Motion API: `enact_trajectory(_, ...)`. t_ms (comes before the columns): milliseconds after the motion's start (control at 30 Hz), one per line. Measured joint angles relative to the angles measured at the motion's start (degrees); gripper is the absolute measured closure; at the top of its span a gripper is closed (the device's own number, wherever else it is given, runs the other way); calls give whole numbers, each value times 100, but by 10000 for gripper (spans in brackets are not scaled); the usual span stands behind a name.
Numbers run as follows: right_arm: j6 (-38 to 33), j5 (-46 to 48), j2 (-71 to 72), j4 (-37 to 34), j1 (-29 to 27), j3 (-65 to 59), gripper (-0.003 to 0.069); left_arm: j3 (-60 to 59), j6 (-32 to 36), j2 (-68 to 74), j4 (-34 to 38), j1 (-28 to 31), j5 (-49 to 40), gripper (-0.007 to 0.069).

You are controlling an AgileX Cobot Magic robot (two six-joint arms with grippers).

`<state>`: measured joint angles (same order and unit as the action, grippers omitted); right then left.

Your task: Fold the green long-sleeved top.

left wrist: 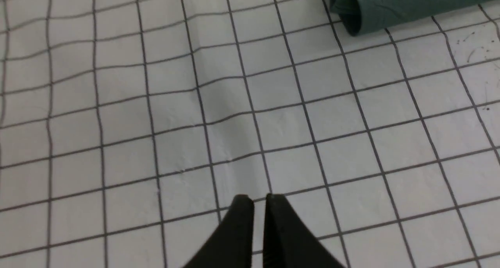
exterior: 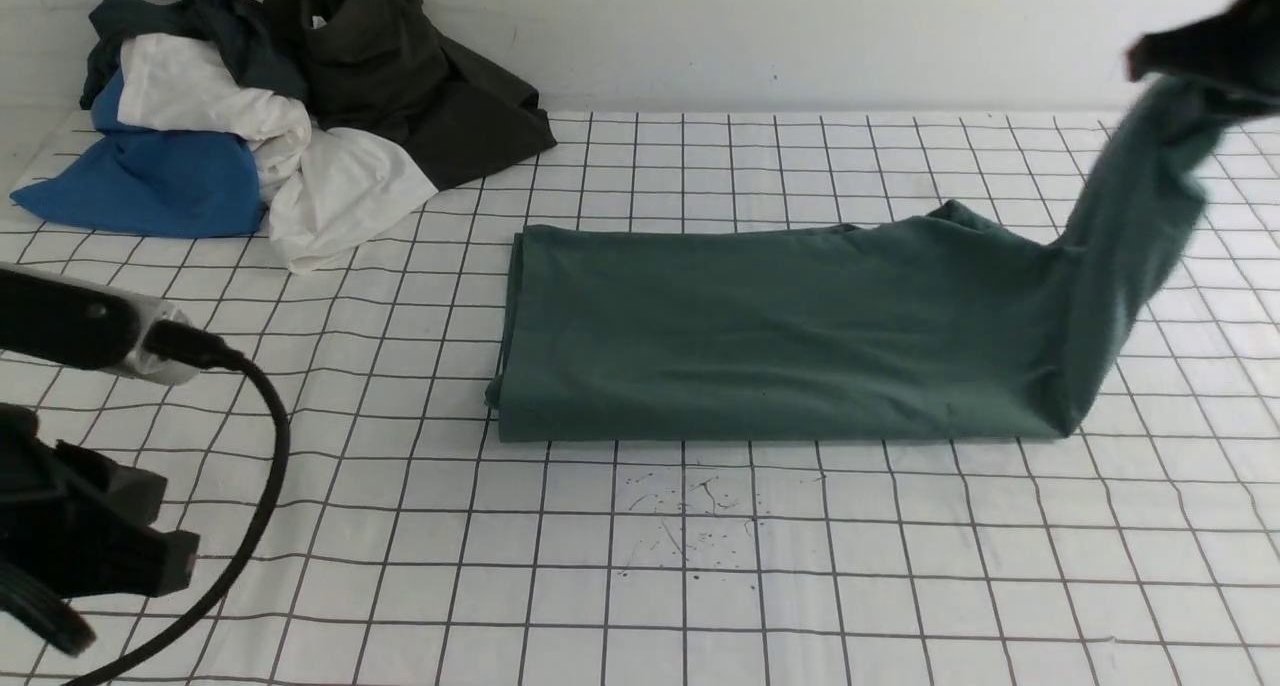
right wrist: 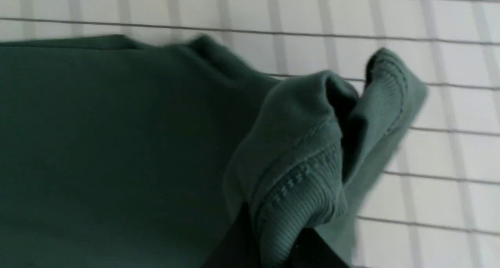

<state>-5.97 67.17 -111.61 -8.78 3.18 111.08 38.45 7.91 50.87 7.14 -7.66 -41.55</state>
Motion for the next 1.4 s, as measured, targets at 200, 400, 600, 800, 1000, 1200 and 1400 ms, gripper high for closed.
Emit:
enact_trajectory(200,-167,-1313,-572,-1069,1766,0,644,0,0,368,241,0,-20,599)
enact_trajectory(400,-397,-2508,-1767,-1672,2674,91,635,0,0,395,385,-5,-32,599)
enact_trajectory(600,-1088,-2761,-2228,-2725,2764,520,508,0,0,395,471,-5,-31,599)
enact_trajectory(800,-1742,-2507,-2187,-2967,2758,983,361,0,0,395,477,-5,-33,599)
enact_trajectory(1000,-1825,-2064,-2189,-2564,2752,1032,356,0,0,395,488,-5,-33,599)
enact_trajectory(1200,-1798,-1916,-2808,-2554,2752,1032,491,0,36,395,494,-5,-33,599)
enact_trajectory(1400,-2298,-741,-2623,-2418,2626,1795,609,84,739,-75,529,-5,-80,599)
